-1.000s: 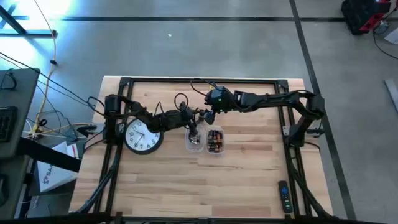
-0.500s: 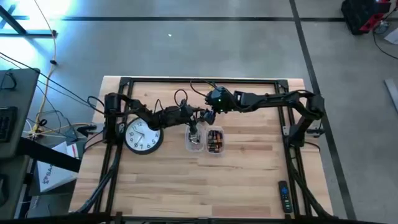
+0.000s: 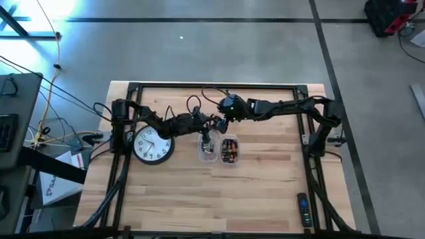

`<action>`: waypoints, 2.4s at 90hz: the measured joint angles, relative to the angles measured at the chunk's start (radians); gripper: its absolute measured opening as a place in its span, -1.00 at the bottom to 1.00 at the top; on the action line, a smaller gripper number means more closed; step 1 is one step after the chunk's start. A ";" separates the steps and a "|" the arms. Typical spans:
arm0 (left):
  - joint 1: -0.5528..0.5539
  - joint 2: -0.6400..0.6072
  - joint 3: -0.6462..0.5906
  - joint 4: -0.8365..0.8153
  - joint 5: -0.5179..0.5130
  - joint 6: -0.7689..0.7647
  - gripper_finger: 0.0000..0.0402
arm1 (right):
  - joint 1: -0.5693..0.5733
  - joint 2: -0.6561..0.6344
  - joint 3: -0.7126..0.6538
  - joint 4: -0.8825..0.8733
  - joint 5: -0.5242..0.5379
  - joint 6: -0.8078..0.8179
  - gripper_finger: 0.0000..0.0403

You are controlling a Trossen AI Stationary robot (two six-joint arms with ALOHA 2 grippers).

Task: Insert battery
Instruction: Open the black flashlight lid

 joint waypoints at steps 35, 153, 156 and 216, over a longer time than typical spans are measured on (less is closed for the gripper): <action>0.000 0.000 0.000 0.000 -0.004 -0.010 -0.54 | 0.000 0.000 0.000 -0.019 0.025 0.006 0.16; 0.004 -0.002 0.000 -0.013 0.174 0.134 -0.55 | 0.002 0.002 0.098 -0.216 -0.147 -0.435 -0.61; 0.005 -0.002 0.000 -0.013 0.189 0.137 -0.55 | 0.002 0.002 0.102 -0.226 -0.155 -0.456 -0.61; 0.022 -0.002 0.001 -0.019 0.218 0.139 -0.55 | 0.000 -0.002 0.114 -0.243 -0.160 -0.249 -0.16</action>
